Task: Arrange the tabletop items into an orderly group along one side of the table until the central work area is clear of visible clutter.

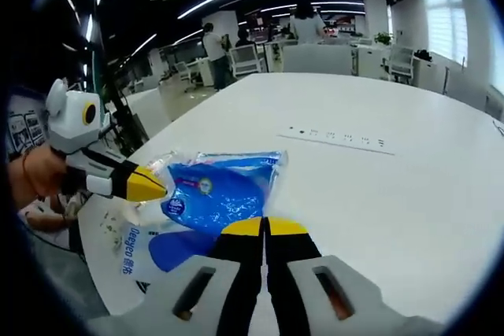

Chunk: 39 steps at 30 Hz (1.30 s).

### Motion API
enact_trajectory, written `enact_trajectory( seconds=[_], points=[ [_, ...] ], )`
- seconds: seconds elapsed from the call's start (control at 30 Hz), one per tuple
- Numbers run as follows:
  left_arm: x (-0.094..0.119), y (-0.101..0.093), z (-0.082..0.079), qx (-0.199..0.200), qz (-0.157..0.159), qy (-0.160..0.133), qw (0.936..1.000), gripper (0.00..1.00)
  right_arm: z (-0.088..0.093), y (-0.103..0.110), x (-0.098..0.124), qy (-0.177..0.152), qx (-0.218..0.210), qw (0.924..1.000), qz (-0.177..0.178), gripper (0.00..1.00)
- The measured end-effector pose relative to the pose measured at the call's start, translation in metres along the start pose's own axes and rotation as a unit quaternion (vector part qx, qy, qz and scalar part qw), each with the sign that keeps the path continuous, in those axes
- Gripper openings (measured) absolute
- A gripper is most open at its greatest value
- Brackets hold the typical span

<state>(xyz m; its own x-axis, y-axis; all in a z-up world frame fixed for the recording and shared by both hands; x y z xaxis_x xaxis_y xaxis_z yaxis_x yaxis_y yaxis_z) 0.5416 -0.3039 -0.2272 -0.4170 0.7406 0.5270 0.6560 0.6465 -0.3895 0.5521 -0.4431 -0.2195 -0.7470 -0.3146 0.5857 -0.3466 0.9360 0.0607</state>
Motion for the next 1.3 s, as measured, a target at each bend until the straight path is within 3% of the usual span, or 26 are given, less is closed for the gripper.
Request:
enact_trajectory(
  seconds=[0.4, 0.7, 1.3],
  points=[
    [-0.022, -0.021, -0.022, -0.029, 0.026, 0.008, 0.9992, 0.00, -0.002, -0.028, 0.018, -0.013, -0.015, 0.9994, 0.027, 0.00],
    [-0.050, -0.041, -0.040, -0.044, 0.050, 0.011, 0.9977, 0.00, -0.001, -0.061, 0.032, -0.020, -0.022, 0.9978, 0.058, 0.00],
    [-0.112, -0.072, -0.037, -0.049, 0.077, 0.036, 0.9952, 0.00, 0.022, -0.125, 0.039, -0.008, -0.039, 0.9939, 0.103, 0.00]
  ],
)
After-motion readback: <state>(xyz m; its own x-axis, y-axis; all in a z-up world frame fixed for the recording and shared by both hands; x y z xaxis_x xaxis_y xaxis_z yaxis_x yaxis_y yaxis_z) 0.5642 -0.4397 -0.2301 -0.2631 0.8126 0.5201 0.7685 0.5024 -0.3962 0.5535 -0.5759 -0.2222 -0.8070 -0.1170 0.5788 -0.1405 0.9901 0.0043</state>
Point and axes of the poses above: the point that each gripper's makers call its tool centre point, and the gripper's own axes: x roughly backward along the fingers, y roughly to its left, z roughly out of its underside, the point moved 2 cm from there along x, roughly backward along the fingers, and after that the axes turned 10 degrees about z, right-handed, at the moved point
